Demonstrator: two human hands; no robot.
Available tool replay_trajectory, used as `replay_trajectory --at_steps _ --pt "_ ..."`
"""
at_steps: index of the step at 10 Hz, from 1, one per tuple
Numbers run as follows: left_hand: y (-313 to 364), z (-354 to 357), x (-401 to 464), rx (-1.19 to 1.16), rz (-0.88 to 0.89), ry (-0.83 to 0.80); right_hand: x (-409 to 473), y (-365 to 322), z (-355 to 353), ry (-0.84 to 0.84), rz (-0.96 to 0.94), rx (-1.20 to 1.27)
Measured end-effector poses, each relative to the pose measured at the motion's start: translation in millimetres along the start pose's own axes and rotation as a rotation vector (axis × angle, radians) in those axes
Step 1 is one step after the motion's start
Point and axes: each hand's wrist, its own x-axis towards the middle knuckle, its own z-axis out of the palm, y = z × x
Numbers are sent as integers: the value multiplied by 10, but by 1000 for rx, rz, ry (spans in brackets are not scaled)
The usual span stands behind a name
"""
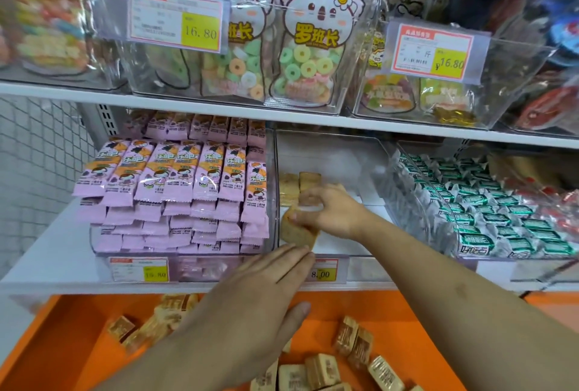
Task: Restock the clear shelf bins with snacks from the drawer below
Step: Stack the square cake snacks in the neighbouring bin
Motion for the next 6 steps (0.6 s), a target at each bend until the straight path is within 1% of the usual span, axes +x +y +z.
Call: replay_trajectory --at_steps 1,2,3,4,5,6 --pt "59 -182 -90 -97 -36 24 -131 -35 11 -72 22 78" --pt "45 -25 -90 -122 3 159 -154 2 -36 1 102 118" --pt "33 28 -55 -148 19 158 -126 132 -71 42 219 132" --pt "33 29 -63 -123 21 176 -119 249 -68 89 301 75" --pt "33 24 -45 -131 29 144 -142 302 -67 115 331 39" --pt "48 3 -49 -122 20 141 -185 327 -92 55 314 -43"
